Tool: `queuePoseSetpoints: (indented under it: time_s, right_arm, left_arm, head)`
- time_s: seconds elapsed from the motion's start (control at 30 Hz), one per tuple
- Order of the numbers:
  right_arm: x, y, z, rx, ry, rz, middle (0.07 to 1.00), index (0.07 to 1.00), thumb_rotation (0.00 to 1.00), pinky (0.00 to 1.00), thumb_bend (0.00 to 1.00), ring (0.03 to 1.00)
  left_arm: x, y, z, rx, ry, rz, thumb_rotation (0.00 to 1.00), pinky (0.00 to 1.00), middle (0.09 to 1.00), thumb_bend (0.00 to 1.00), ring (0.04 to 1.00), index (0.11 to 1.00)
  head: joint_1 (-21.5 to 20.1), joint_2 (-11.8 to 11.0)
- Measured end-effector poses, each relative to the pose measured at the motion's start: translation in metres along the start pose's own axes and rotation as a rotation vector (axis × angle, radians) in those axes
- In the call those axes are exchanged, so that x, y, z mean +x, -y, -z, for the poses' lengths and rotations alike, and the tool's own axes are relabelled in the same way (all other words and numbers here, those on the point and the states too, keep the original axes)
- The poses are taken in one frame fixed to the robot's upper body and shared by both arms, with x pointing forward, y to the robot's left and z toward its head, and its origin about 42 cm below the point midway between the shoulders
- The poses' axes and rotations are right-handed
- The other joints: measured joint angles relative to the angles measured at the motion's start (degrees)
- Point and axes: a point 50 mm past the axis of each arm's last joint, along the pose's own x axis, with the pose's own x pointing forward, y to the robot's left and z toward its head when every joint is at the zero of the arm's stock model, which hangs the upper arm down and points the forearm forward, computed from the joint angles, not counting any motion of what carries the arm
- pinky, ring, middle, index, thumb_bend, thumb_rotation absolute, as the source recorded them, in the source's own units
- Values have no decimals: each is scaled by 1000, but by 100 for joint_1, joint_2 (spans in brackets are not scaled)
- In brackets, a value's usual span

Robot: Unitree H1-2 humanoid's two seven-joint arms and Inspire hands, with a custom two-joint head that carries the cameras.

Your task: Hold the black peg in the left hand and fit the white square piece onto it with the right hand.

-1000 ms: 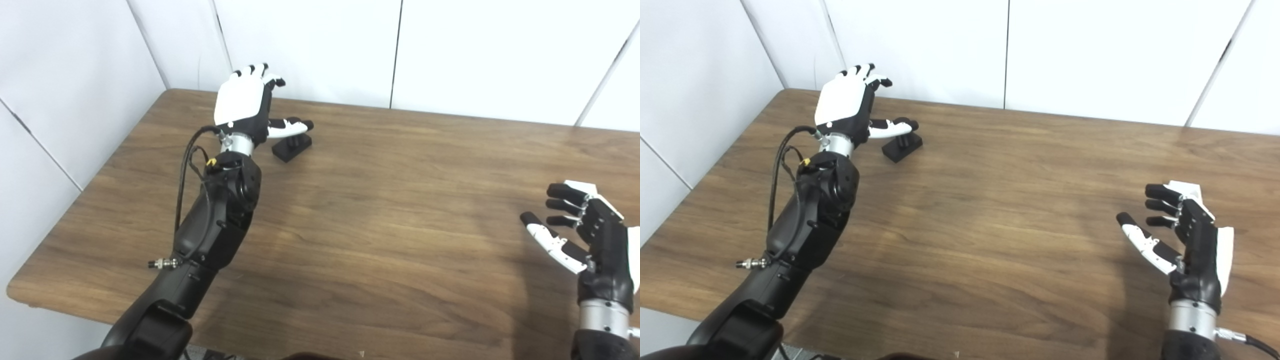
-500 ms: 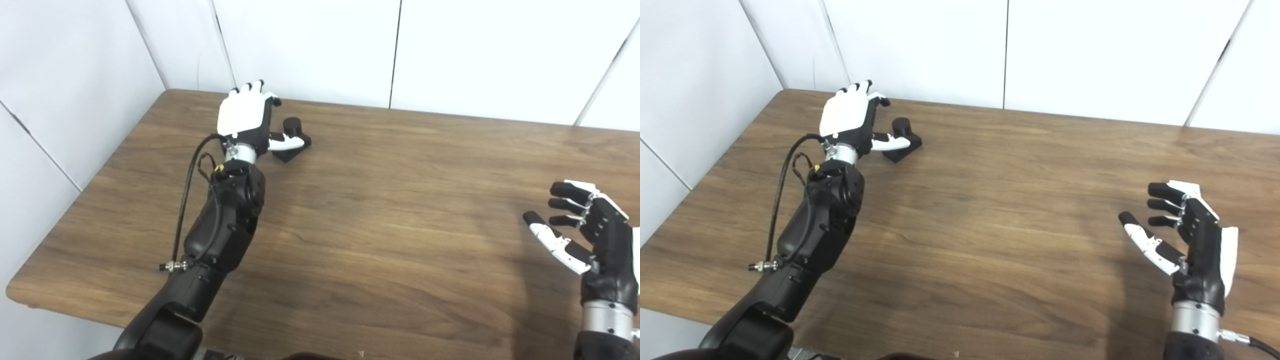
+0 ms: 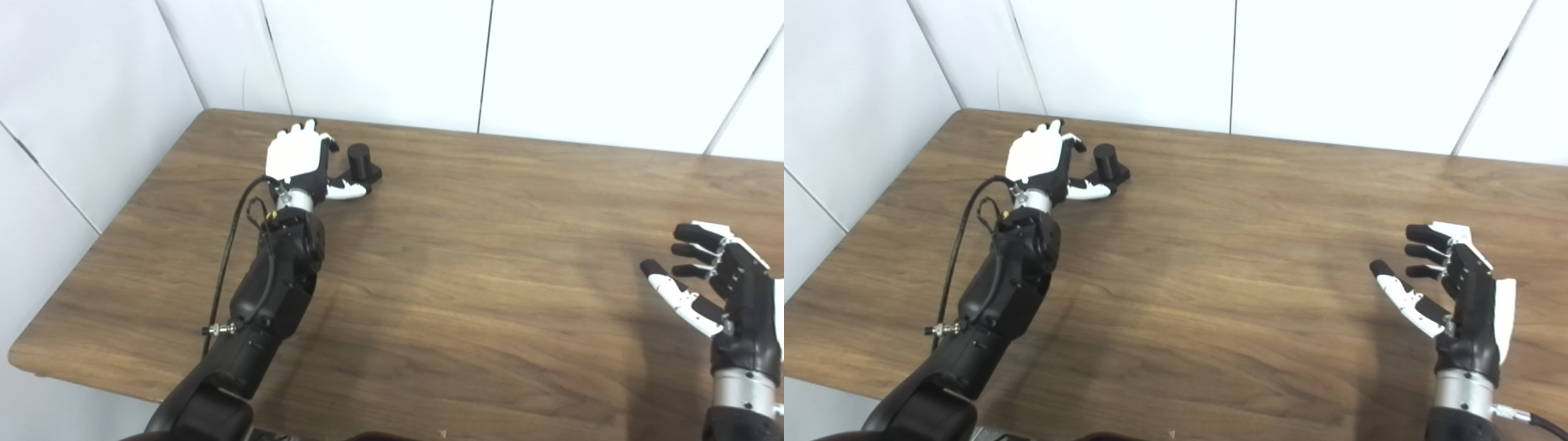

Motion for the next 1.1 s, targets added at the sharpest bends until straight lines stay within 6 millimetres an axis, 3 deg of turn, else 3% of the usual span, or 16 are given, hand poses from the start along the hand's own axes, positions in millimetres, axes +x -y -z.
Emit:
queuePoseSetpoints:
  time_s: [0.37,1.03,1.1]
  right_arm:
    - [0,1,-1,0,4,1,681,633,0,508,559,641]
    - [0,2,-7,1,13,8,673,623,0,501,557,639]
    - [-1,1,-7,3,11,8,666,536,86,489,519,629]
  left_arm:
    - [3,16,8,17,-28,7,499,1000,992,903,1000,722]
    - [11,22,5,-5,-46,10,523,1000,976,881,996,707]
    - [11,23,5,-13,-46,15,513,982,971,881,988,705]
  head:
    - [-9,18]
    - [-70,70]
    - [-79,79]
